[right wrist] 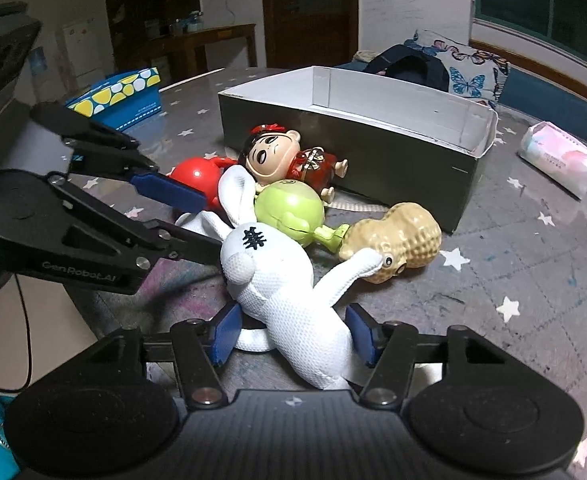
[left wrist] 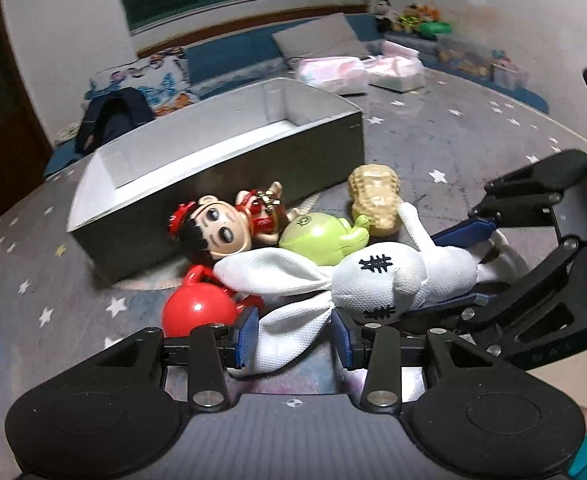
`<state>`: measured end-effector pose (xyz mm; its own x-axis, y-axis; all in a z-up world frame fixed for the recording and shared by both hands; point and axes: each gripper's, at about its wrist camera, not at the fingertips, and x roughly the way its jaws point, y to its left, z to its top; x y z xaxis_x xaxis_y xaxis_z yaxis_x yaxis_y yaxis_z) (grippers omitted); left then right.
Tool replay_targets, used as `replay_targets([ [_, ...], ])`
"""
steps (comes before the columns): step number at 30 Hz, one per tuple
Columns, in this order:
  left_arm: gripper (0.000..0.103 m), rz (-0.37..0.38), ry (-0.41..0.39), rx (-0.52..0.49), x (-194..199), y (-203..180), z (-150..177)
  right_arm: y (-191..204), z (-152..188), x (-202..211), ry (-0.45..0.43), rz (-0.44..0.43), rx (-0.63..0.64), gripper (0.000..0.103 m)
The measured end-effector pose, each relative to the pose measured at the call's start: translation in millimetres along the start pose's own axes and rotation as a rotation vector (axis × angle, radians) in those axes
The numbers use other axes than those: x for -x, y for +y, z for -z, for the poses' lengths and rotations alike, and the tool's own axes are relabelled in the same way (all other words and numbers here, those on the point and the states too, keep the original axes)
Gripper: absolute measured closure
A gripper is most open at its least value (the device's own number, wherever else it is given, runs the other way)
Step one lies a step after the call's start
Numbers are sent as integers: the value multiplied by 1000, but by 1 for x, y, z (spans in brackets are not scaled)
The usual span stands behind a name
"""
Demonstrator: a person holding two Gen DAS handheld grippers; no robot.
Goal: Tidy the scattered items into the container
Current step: 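Close the left gripper on the rabbit body while the right gripper pinches it too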
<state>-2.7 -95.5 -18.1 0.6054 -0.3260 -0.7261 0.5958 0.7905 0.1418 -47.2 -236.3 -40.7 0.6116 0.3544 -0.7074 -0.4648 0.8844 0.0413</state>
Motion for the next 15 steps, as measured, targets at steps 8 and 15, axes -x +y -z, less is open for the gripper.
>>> replay_targets([
  [8, 73, 67, 23, -39, -14, -1, 1, -4, -2, 2, 22, 3, 34, 46],
  [15, 89, 95, 11, -6, -13, 1, 1, -8, 1, 8, 34, 10, 26, 46],
])
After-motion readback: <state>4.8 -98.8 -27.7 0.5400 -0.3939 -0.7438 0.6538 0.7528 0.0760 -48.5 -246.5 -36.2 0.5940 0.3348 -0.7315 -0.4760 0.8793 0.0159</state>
